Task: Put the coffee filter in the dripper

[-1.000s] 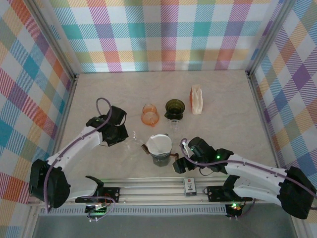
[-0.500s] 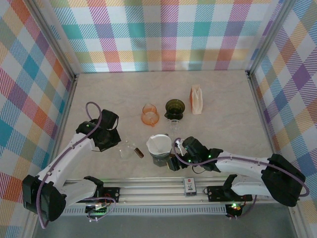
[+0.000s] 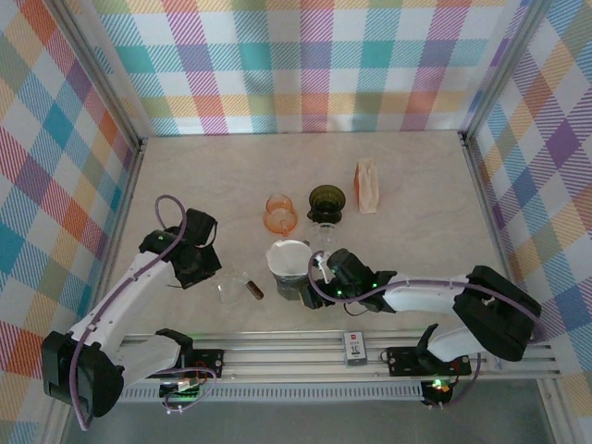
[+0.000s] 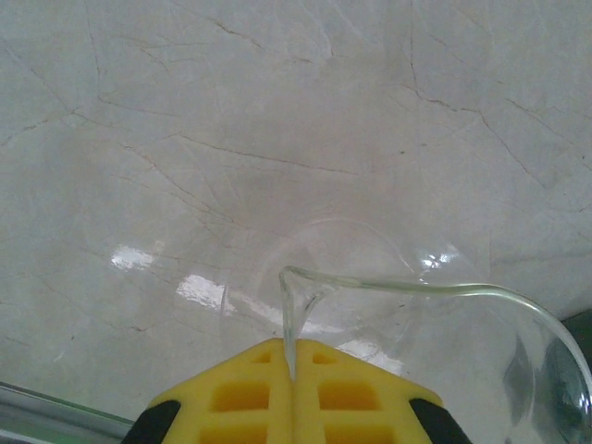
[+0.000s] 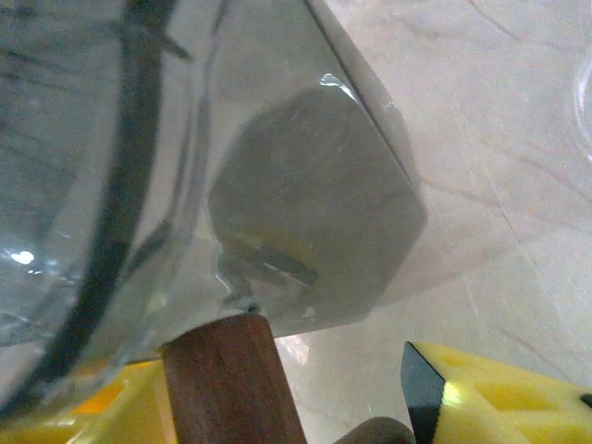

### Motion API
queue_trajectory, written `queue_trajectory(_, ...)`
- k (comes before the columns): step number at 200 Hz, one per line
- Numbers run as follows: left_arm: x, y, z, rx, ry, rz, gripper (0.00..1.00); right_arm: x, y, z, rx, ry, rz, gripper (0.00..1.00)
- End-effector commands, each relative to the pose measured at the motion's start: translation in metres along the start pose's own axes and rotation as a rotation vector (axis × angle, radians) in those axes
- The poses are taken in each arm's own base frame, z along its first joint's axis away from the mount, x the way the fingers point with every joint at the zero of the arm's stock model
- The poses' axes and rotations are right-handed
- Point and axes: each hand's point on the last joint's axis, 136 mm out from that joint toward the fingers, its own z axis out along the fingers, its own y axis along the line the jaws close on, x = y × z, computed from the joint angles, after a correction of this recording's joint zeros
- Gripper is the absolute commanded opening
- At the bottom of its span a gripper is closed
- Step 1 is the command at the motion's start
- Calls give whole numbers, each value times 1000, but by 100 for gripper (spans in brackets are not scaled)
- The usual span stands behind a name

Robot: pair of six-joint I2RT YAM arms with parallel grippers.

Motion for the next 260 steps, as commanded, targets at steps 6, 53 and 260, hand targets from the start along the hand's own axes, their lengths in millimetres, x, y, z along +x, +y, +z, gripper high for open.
queue_trajectory(6, 4, 6, -2, 7, 8, -10, 0, -31, 14, 9, -27, -70, -25, 60)
queue_trajectory(53, 7, 10, 0, 9, 6, -16, 0, -55, 23, 30, -33, -83, -35, 56)
queue_trajectory(260, 12, 18, -2, 19, -14, -28, 0, -160, 32, 140, 27, -154, -45, 53)
